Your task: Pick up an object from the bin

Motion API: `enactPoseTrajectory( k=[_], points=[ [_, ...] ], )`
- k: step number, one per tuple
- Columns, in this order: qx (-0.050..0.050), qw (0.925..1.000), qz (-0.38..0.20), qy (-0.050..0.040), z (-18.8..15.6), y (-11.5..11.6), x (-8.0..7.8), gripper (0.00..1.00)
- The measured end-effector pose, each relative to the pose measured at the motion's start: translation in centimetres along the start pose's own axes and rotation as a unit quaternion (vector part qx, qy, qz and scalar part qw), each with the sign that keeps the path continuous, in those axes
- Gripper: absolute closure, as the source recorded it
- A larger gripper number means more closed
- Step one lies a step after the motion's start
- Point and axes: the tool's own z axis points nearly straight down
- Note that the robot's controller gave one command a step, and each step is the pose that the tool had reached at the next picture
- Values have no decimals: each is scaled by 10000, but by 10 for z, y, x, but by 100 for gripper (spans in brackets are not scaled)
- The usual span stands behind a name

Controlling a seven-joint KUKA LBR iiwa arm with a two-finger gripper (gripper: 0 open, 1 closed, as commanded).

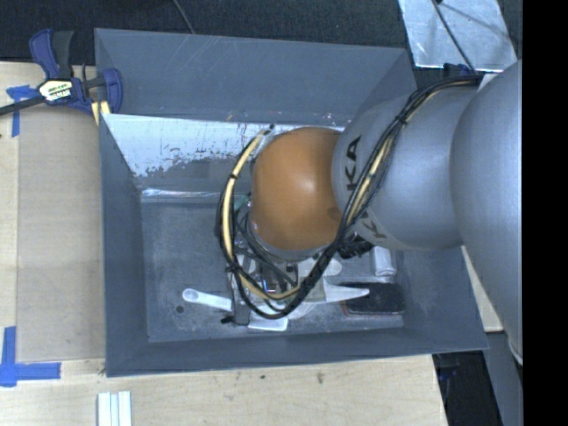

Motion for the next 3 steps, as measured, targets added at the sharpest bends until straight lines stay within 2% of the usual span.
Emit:
enactPoseTrajectory(
  k=[1,2,3],
  points=[
    [-8,10000,18,-40,-4,-1,-2,0],
    [-23,9921,1250,-67,45,-22,-15,0],
    [2,9961,885,-32,66,-25,-12,0]
  ],
)
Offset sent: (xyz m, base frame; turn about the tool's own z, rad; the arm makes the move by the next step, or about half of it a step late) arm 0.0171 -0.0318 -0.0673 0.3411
